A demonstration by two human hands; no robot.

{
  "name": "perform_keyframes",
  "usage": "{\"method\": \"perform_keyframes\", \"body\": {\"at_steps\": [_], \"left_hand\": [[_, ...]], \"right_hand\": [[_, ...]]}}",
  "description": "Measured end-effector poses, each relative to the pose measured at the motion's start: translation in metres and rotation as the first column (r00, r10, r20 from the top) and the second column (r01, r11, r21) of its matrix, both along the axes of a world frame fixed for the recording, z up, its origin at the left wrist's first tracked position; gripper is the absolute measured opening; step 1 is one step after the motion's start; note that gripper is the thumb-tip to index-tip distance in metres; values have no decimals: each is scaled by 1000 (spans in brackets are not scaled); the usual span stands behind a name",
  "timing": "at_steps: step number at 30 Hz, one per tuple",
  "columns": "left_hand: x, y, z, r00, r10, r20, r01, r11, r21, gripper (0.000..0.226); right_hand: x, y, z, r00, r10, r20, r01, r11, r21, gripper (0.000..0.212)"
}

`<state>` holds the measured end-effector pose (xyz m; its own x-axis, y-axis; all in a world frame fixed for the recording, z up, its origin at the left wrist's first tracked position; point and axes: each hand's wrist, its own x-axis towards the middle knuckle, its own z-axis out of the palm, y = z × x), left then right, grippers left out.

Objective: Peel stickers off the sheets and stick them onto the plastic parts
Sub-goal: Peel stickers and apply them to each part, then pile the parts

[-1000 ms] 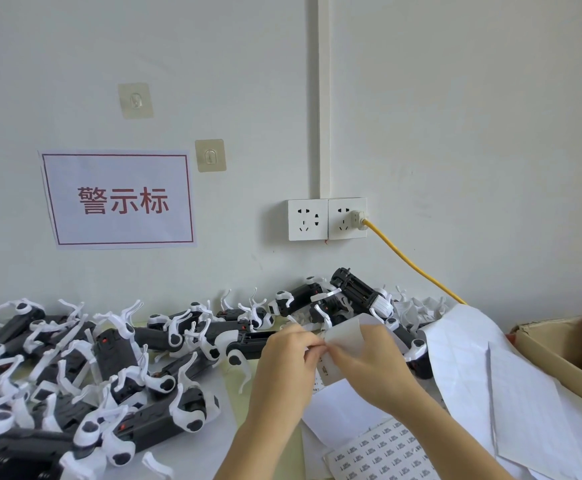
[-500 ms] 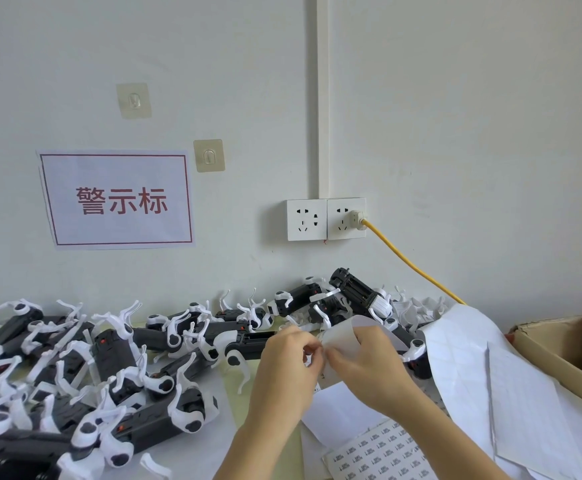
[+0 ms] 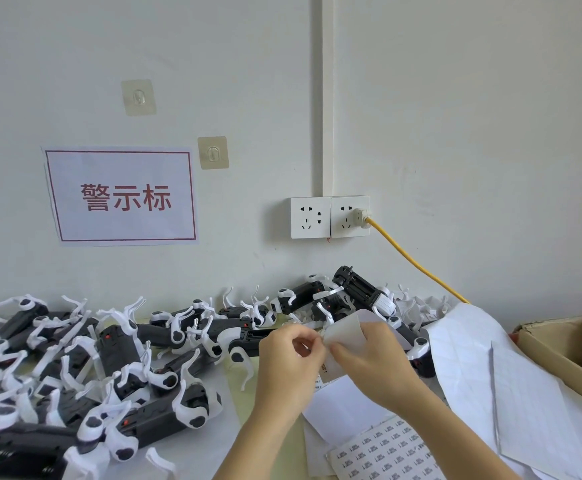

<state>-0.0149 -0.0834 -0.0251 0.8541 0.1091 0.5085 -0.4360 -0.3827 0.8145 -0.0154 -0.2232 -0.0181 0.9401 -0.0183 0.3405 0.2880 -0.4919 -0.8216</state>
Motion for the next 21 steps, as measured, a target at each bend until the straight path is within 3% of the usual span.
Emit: {"method": "perform_keyframes", "body": {"at_steps": [4, 13, 21], "left_hand": [[2, 1, 0, 999, -32, -4, 32, 999, -28, 17], [7, 4, -2, 998, -47, -39, 50, 997, 62, 30], [5, 4, -3, 997, -63, -35, 65, 996, 67, 18]], "right_hand": [[-1, -1, 2, 1000, -3, -10, 3, 1000, 12, 25], [-1, -5, 3, 1000, -13, -2, 13, 997, -78, 32], [-3, -6, 5, 1000, -4, 11, 5, 996, -91, 22]]}}
